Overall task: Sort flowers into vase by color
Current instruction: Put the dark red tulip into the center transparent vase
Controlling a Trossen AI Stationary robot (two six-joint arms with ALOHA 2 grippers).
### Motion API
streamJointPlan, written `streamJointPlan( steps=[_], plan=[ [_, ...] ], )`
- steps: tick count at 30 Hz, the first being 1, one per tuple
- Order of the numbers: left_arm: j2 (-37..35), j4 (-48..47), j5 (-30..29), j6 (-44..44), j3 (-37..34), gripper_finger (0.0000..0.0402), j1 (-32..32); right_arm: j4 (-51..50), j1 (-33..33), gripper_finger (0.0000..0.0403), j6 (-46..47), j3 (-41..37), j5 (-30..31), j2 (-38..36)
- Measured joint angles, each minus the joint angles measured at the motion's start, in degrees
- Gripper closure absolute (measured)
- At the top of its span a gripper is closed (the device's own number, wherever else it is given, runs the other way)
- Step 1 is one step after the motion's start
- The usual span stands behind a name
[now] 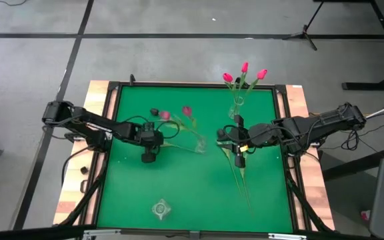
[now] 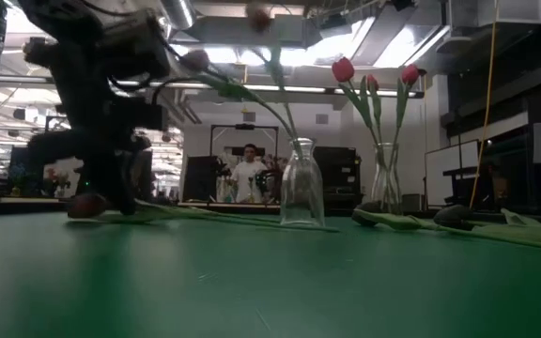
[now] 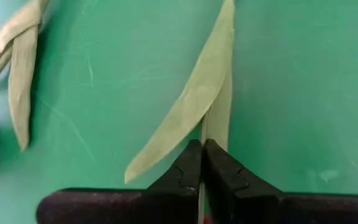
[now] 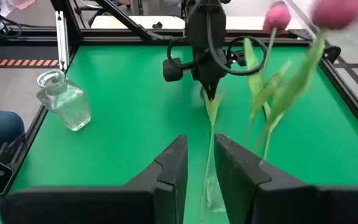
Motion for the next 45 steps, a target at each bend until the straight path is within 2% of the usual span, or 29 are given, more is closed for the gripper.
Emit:
streamJointPlan(
  steps=[12,20,26,33,35,38,41,45],
  plan=[
    [-2.69,-3.93,0.12,-7.27,0.56,0.0401,-6.97,1.58,0.00,0.0322,-1.58,0.02,-0.46,-0.02],
    [-2.69,-9.97,3.58,-10.52,3.17,0.0401,-11.21,1.58,0.00,0.0322,-1.58,0.02,-0.45,-0.02],
    [-2.69,-17.83,1.74,-13.10,10.20,0.0401,-14.36,1.58,-0.02,0.0322,-1.86,0.02,-0.44,-0.02],
    [-2.69,-27.29,0.51,-13.23,22.64,0.0401,-18.25,2.08,-0.02,0.0322,-1.80,0.02,-0.52,-0.02],
    [-2.71,-28.70,0.39,-13.23,26.31,0.0401,-19.04,2.13,-0.04,0.0320,-1.82,0.02,-2.72,-0.02],
    [-2.71,-29.49,0.24,-13.21,30.56,0.0401,-19.63,5.40,-0.04,0.0303,-1.88,0.02,-6.83,0.72],
    [-2.58,-30.89,-1.44,-13.05,33.67,0.0401,-19.52,9.78,-0.04,0.0269,-2.06,0.14,-9.67,2.65],
    [-2.49,-31.91,-2.95,-12.62,35.75,0.0401,-18.93,6.34,-0.04,0.0216,-2.33,4.93,-8.87,7.99]
  ],
)
